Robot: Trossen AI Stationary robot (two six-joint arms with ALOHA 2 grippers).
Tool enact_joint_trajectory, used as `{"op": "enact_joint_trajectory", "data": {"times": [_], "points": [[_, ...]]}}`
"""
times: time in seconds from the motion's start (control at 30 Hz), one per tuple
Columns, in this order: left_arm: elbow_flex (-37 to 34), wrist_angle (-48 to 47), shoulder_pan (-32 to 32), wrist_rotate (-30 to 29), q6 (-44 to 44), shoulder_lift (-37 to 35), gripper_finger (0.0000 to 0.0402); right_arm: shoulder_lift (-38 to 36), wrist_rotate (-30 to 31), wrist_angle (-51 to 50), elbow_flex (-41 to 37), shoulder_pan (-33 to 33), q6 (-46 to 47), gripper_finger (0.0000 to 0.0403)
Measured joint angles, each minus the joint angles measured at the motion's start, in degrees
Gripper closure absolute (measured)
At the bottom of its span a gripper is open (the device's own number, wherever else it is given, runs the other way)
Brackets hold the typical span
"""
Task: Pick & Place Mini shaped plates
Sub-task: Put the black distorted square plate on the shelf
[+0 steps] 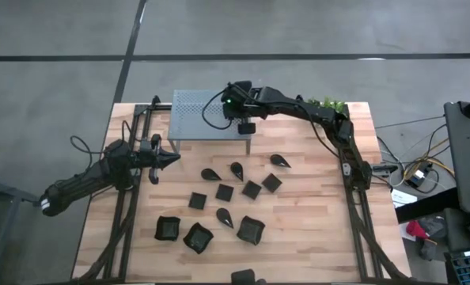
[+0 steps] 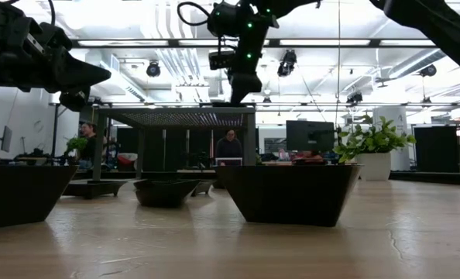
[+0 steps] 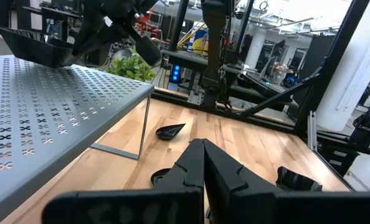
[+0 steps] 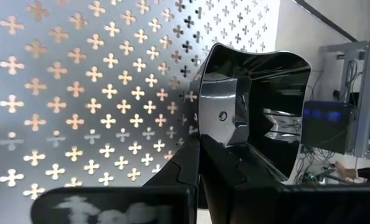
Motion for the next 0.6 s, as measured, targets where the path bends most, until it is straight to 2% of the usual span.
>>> {"op": "enact_joint_trajectory", "data": {"times": [0.47,0.6], "points": [[0.0,0.0,0.0,0.0,0.0,0.0,0.0399,0.0,-1.3,-0.1,-0.6,0.2,-0.3,0.0394],[0.0,0.0,0.0,0.0,0.0,0.0,0.0399,0.0,-1.6,-0.2,-0.6,0.7,-0.5,0.0382]]}}
